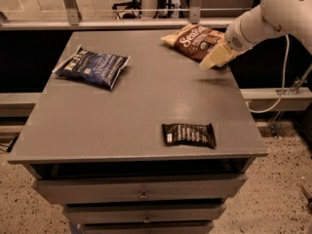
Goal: Move brown chip bag near blue chip bag
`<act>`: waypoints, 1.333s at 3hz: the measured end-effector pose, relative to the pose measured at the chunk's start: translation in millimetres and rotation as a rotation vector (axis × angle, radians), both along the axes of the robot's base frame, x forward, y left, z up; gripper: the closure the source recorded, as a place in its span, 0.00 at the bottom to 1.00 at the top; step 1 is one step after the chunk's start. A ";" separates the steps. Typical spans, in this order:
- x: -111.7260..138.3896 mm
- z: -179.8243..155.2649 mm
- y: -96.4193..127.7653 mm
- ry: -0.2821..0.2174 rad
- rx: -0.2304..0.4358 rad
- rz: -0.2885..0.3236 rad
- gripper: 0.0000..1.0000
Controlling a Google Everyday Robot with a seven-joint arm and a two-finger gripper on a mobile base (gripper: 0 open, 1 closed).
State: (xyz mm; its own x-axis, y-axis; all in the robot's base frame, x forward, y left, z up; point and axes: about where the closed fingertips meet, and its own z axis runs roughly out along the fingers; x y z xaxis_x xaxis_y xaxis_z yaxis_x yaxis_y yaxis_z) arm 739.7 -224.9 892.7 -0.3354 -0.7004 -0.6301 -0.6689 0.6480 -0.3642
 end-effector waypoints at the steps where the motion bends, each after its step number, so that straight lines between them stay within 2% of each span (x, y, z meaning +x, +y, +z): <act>1: 19.1 2.8 -16.0 0.002 0.050 -0.045 0.00; 2: 27.0 -1.4 -27.5 0.030 0.068 -0.067 0.16; 3: 29.6 -13.5 -25.1 0.070 0.078 -0.075 0.46; 4: 27.2 -24.4 -19.4 0.098 0.084 -0.068 0.70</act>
Offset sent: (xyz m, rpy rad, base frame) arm 0.0349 -0.0483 -0.0002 0.0844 0.0663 -0.0986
